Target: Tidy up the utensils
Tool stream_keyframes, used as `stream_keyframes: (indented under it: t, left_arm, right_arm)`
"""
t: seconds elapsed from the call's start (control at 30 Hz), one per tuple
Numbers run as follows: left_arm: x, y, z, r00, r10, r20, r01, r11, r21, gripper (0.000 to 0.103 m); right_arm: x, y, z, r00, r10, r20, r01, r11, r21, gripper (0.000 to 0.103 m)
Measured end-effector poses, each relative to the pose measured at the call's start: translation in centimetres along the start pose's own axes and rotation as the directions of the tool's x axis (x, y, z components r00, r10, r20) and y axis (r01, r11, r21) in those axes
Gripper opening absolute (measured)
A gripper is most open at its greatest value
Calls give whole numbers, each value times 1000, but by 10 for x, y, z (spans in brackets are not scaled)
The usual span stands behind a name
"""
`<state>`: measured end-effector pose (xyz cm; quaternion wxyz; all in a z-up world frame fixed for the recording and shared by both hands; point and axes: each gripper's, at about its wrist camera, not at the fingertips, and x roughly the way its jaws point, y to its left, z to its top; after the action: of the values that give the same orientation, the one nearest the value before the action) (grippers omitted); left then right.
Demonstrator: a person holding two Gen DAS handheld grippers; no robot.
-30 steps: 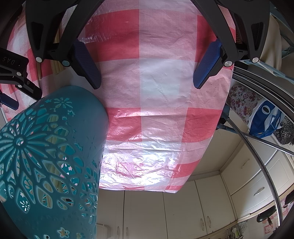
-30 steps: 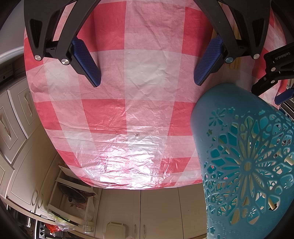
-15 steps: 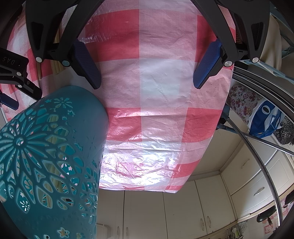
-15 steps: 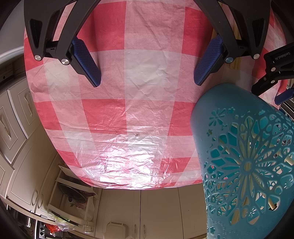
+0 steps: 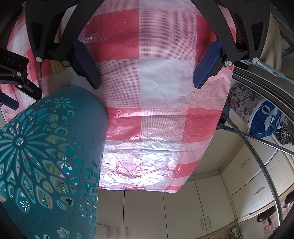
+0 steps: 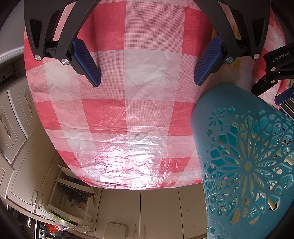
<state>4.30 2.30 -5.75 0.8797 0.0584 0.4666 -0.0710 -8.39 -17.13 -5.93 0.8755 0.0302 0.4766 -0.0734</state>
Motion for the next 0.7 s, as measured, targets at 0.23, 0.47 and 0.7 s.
stream_keyframes:
  t: [0.23,0.47,0.7]
  left_arm:
    - [0,1,0,1000,0,0,0,1000,0,96]
    - [0,2,0,1000,0,0,0,1000,0,96]
    - [0,1,0,1000,0,0,0,1000,0,96]
  right_arm:
    - [0,0,0,1000,0,0,0,1000,0,96]
    - [0,0,0,1000,0,0,0,1000,0,96]
    - [0,0,0,1000,0,0,0,1000,0,96]
